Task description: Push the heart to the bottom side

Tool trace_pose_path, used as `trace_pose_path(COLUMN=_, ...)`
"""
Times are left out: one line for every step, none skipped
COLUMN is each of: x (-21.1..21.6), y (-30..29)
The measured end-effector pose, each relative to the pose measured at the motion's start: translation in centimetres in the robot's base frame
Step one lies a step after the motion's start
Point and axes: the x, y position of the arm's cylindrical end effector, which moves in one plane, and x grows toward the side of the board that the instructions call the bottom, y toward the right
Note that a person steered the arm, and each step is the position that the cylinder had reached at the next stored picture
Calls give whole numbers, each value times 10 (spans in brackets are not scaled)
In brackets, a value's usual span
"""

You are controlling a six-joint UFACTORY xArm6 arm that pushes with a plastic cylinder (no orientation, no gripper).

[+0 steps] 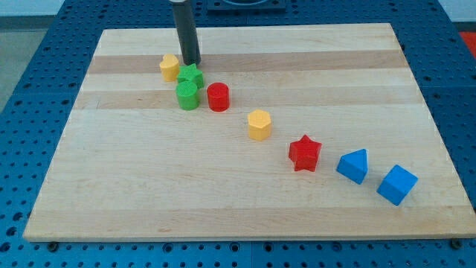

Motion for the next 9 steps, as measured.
trace_pose_path(x=-37, y=-3)
trace_pose_path(x=-48, y=-35)
trace_pose_path(x=-30, y=-85)
trace_pose_path(x=-21, y=-107)
trace_pose_path(x=-13, y=-89)
trace_pose_path(x=-8, y=-53)
trace_pose_path(x=3, y=-28)
trace_pose_path(x=27, y=-23)
trace_pose_path(x=35, y=-23)
